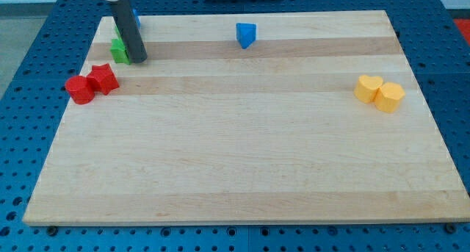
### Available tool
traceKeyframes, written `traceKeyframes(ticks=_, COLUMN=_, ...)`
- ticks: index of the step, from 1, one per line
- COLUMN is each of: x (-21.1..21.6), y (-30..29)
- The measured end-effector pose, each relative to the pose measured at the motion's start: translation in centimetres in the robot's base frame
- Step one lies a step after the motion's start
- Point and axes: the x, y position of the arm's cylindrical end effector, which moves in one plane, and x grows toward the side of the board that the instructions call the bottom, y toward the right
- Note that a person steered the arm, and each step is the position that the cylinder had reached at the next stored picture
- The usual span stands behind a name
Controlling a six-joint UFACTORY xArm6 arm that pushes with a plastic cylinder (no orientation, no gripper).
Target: Push red blocks below green blocks
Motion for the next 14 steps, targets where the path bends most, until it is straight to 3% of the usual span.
traceKeyframes(ticks=2, x=13.1, y=0.3)
traceKeyframes(ticks=3, x=16.1, y=-5.4)
traceKeyframes(ticks=4, x=15.4, y=-10.7)
traceKeyframes(ticks=5, x=14.9, y=-10.9)
traceKeyframes(ticks=7, x=8.2, y=-10.9)
traceKeyframes(ticks=10, x=6.4, y=-9.9)
traceKeyframes(ticks=14, x=-0.8, y=-10.9)
